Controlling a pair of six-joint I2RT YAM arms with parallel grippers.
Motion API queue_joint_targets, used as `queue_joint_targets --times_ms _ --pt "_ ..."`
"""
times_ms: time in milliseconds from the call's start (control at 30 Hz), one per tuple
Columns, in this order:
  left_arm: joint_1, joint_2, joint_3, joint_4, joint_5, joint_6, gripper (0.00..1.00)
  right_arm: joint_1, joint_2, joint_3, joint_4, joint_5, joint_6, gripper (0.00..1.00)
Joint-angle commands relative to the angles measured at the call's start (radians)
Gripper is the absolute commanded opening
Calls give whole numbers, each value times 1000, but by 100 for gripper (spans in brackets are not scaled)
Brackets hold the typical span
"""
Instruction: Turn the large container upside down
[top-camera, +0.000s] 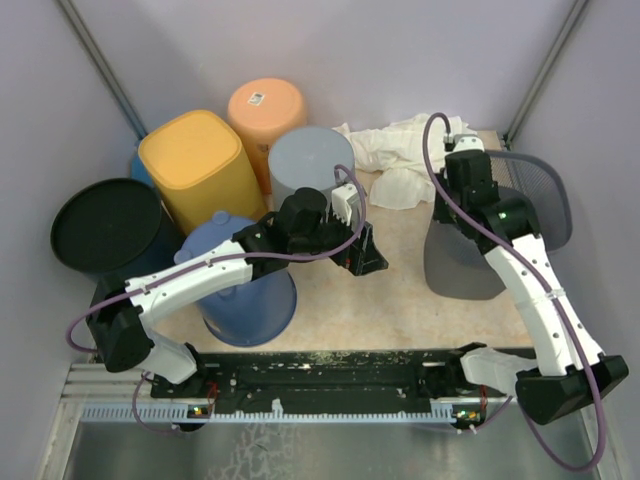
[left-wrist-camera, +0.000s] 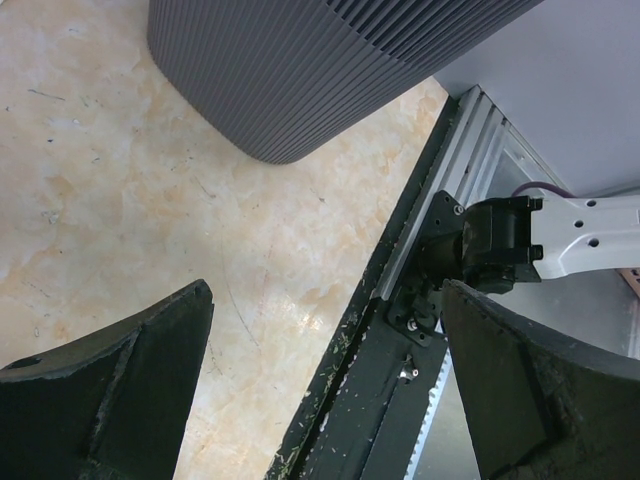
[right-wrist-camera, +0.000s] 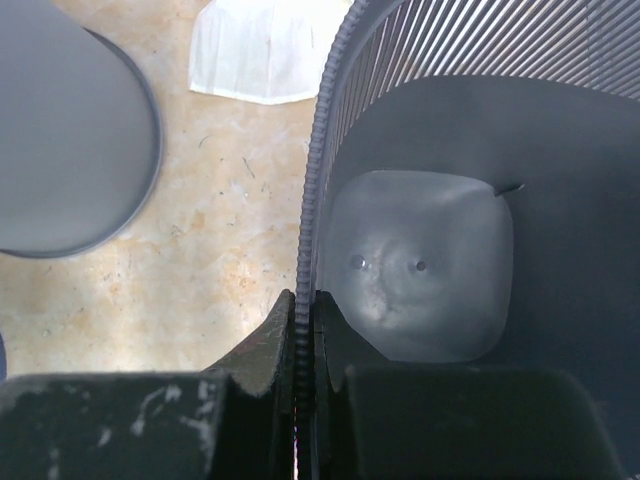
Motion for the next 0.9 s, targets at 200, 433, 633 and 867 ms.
queue_joint_targets --times_ms 200,433,633,867 --pt "6 -31 33 -48 11 61 100 1 -91 202 39 -133 56 0" --pt "8 -70 24 -60 -29 64 100 -94 -138 236 131 -329 133 0" --pt "69 -117 9 -90 3 38 100 -261 -157 182 232 -613 245 0" --pt "123 -168 -31 -71 68 -2 100 -389 -201 -55 465 -907 475 0"
